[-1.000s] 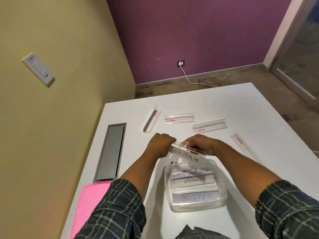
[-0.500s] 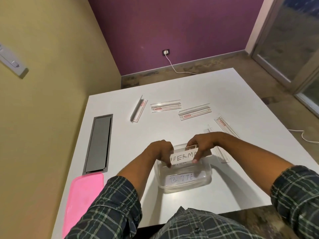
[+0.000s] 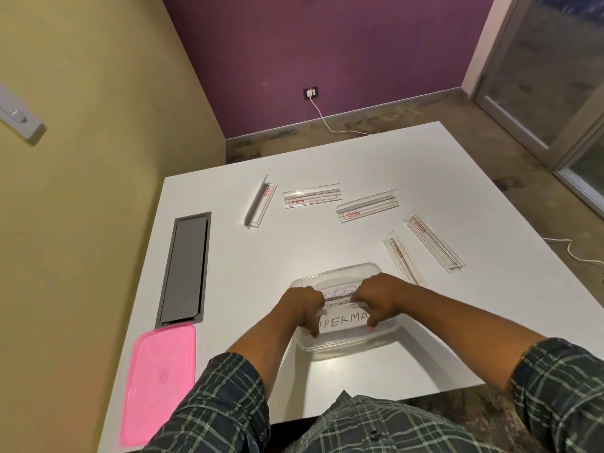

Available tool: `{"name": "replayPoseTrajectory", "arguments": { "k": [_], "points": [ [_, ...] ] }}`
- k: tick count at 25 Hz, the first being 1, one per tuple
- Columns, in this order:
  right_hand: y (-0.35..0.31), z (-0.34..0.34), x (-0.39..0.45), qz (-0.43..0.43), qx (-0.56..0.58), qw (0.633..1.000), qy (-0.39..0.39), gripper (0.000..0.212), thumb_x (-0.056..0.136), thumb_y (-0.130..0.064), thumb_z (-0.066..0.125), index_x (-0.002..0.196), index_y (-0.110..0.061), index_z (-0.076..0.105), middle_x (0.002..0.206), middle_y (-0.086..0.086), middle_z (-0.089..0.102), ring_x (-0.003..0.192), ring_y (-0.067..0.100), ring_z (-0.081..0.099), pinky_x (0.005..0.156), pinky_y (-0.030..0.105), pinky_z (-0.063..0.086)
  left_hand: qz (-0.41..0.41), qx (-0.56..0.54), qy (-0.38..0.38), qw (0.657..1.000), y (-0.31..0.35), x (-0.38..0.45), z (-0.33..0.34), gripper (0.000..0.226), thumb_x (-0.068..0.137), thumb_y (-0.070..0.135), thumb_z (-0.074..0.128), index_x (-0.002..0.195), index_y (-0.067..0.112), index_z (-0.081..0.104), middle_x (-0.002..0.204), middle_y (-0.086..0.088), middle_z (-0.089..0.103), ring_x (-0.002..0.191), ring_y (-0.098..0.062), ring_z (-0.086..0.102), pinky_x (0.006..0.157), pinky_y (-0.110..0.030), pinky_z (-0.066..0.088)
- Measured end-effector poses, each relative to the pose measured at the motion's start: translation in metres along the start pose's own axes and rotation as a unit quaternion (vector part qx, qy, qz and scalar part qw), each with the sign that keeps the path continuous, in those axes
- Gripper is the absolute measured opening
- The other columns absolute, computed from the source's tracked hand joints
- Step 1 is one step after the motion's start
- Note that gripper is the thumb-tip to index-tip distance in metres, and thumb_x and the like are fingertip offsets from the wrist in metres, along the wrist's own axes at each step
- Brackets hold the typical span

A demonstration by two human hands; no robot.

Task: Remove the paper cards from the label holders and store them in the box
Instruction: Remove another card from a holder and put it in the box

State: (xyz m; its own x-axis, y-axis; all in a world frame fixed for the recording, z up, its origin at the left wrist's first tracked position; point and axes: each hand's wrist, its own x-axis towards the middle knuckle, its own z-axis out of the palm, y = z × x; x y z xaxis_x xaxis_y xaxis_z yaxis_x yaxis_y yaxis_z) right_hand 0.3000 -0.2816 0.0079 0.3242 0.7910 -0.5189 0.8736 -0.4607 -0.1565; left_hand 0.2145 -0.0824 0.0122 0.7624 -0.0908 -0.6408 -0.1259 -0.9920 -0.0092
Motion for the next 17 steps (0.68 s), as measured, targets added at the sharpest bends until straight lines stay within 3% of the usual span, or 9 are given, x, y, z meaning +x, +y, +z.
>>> {"name": "replayPoseTrajectory", "arguments": {
  "k": [4,7,10,17],
  "points": [
    [-0.005,0.026,0.007,-0.001,-0.053,0.999,0.007,0.044,0.076,-0.039,0.077,0.113,-0.017,0.067,0.116,0.002,0.062,0.095,0.028,0.066,0.070,0.032,0.044,0.005,0.054,0.011,0.998,0.000,-0.006,0.013,0.046,0.075,0.036,0.080,0.115,0.016,0.067,0.113,-0.007,0.067,0.098,-0.028,0.066,0.083,-0.034,0.053],
    [-0.003,0.040,0.011,0.018,-0.043,0.999,0.015,0.035,0.077,-0.031,0.076,0.108,-0.016,0.068,0.117,0.003,0.058,0.093,0.026,0.066,0.072,0.035,0.052,0.021,0.081,0.015,0.996,0.005,-0.009,0.018,0.025,0.083,0.016,0.070,0.108,0.013,0.068,0.112,-0.009,0.068,0.098,-0.029,0.067,0.081,-0.035,0.051],
    [-0.005,0.050,0.015,0.022,-0.031,0.999,0.026,0.025,0.083,-0.024,0.073,0.105,-0.014,0.071,0.119,0.003,0.060,0.097,0.025,0.066,0.076,0.034,0.055,0.033,0.095,0.015,0.995,0.009,-0.010,0.020,0.018,0.084,0.014,0.068,0.101,0.010,0.066,0.110,-0.011,0.067,0.098,-0.031,0.067,0.078,-0.035,0.050],
    [-0.005,0.056,0.020,0.010,-0.031,0.999,0.023,0.018,0.089,-0.021,0.065,0.103,-0.012,0.073,0.115,0.006,0.065,0.098,0.025,0.068,0.075,0.036,0.055,0.036,0.102,0.015,0.994,0.011,-0.005,0.020,0.020,0.083,0.014,0.068,0.103,0.010,0.065,0.110,-0.012,0.067,0.098,-0.031,0.066,0.082,-0.036,0.051]
  ]
}}
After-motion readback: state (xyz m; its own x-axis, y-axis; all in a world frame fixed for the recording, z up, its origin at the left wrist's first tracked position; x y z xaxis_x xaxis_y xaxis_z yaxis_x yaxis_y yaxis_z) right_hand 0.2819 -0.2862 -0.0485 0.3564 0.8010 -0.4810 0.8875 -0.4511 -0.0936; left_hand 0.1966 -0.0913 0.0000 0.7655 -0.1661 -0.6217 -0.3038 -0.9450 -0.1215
